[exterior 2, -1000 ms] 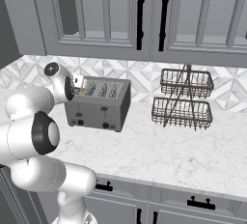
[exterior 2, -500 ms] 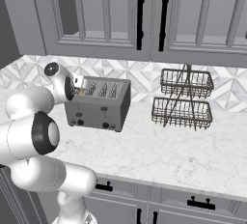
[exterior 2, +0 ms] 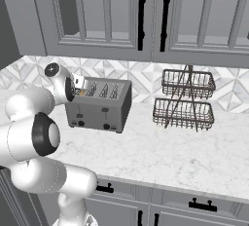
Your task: Start the toaster. Once the lever pops up, take the bread to the plate on the dining counter.
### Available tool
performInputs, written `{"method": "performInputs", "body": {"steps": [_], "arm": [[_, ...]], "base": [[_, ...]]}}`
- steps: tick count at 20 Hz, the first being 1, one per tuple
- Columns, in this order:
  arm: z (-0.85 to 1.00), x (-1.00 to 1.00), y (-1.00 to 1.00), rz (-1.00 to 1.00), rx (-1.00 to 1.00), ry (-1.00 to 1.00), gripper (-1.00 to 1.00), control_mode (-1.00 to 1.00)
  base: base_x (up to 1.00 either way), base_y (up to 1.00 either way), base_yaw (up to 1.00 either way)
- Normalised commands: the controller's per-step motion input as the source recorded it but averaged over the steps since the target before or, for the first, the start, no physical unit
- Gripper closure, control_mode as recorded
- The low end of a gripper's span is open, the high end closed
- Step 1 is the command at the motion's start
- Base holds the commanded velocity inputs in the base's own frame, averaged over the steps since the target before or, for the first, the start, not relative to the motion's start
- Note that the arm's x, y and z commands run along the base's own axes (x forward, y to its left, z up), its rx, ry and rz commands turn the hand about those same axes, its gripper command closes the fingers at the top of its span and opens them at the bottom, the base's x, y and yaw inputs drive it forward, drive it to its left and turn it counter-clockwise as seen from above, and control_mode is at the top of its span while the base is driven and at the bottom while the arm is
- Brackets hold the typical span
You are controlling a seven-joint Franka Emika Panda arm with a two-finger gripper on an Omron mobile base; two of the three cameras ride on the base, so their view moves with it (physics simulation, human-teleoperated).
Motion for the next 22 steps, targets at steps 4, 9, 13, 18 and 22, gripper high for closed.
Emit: {"method": "performInputs", "body": {"steps": [4, 9, 13, 18, 22], "arm": [[0.0, 0.0, 0.0, 0.0, 0.0, 0.0, -1.0, -1.0], [0.0, 0.0, 0.0, 0.0, 0.0, 0.0, -1.0, -1.0], [0.0, 0.0, 0.0, 0.0, 0.0, 0.0, -1.0, -1.0], [0.0, 0.0, 0.0, 0.0, 0.0, 0.0, -1.0, -1.0], [0.0, 0.0, 0.0, 0.0, 0.0, 0.0, -1.0, -1.0]], "base": [[0.0, 0.0, 0.0], [0.0, 0.0, 0.0], [0.0, 0.0, 0.0], [0.0, 0.0, 0.0], [0.0, 0.0, 0.0]]}}
